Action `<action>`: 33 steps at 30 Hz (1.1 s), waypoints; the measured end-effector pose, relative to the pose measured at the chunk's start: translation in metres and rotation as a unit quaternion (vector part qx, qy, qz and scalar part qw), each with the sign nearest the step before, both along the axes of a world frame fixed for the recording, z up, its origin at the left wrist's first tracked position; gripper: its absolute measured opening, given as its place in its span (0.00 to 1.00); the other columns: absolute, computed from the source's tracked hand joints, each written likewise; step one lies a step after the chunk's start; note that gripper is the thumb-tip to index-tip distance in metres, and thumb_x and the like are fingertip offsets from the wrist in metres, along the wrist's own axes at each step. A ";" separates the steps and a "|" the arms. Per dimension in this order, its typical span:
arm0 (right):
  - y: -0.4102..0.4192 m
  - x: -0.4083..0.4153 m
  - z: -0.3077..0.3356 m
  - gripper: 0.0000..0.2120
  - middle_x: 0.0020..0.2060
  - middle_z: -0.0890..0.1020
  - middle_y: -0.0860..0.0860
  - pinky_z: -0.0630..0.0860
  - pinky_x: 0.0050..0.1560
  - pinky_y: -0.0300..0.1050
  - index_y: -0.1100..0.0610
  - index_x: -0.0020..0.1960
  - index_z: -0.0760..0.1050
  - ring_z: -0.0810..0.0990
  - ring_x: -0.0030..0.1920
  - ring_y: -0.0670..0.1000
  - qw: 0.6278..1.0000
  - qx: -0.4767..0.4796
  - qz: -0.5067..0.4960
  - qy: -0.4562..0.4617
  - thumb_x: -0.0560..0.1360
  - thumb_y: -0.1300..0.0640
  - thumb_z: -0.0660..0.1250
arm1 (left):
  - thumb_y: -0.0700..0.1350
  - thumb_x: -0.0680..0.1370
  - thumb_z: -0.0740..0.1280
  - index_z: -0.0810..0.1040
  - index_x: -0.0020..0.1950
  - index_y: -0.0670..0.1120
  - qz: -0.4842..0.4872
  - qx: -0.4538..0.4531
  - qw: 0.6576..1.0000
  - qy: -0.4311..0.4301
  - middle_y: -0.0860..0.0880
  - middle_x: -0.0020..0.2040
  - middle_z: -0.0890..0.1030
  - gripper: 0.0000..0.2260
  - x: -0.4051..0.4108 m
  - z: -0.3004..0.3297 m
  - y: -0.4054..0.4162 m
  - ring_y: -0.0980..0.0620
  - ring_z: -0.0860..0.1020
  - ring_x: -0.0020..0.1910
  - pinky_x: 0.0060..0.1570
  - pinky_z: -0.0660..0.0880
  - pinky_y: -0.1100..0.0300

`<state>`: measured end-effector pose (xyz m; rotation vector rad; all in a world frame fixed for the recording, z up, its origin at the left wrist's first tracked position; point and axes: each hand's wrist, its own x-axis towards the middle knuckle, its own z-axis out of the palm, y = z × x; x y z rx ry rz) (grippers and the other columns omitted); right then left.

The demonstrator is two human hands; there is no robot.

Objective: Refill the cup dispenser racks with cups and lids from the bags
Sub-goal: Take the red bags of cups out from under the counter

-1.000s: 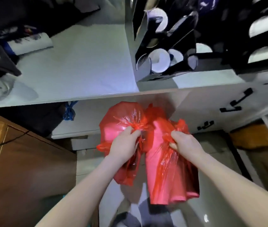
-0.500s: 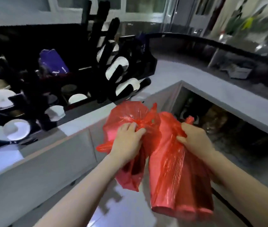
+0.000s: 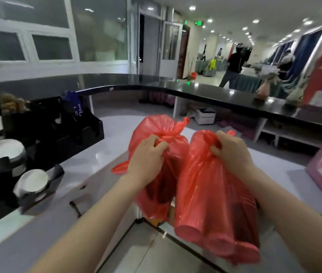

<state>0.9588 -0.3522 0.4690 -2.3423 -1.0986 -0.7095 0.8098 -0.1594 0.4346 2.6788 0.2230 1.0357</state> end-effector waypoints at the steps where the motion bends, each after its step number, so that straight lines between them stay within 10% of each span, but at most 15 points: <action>1: 0.000 0.019 0.001 0.09 0.34 0.79 0.62 0.61 0.36 0.46 0.61 0.39 0.70 0.78 0.36 0.64 1.000 0.007 -0.017 0.003 0.69 0.63 0.71 | 0.38 0.74 0.67 0.80 0.51 0.44 -0.004 -0.011 1.000 -0.006 0.43 0.51 0.75 0.08 0.021 0.002 0.004 0.41 0.75 0.48 0.49 0.73 0.48; 22: 0.078 0.373 -0.034 0.10 0.36 0.79 0.62 0.63 0.37 0.50 0.57 0.38 0.67 0.77 0.42 0.65 0.952 0.102 -0.251 0.143 0.74 0.56 0.65 | 0.37 0.71 0.71 0.82 0.56 0.45 -0.093 0.017 0.990 0.101 0.42 0.51 0.77 0.13 0.431 -0.033 0.147 0.38 0.78 0.46 0.46 0.76 0.47; 26: 0.091 0.430 -0.035 0.13 0.27 0.69 0.48 0.58 0.37 0.47 0.54 0.34 0.63 0.71 0.35 0.58 0.940 0.129 -0.256 0.183 0.72 0.57 0.65 | 0.37 0.72 0.70 0.81 0.58 0.45 -0.047 0.010 0.993 0.109 0.41 0.53 0.76 0.14 0.477 -0.032 0.166 0.37 0.77 0.47 0.47 0.77 0.46; 33: 0.096 0.495 -0.038 0.09 0.34 0.76 0.52 0.64 0.41 0.45 0.55 0.39 0.68 0.77 0.42 0.60 0.925 0.162 -0.241 0.246 0.75 0.54 0.64 | 0.43 0.76 0.66 0.74 0.68 0.53 0.016 0.061 0.978 0.198 0.41 0.71 0.66 0.20 0.537 -0.030 0.173 0.39 0.66 0.68 0.66 0.65 0.45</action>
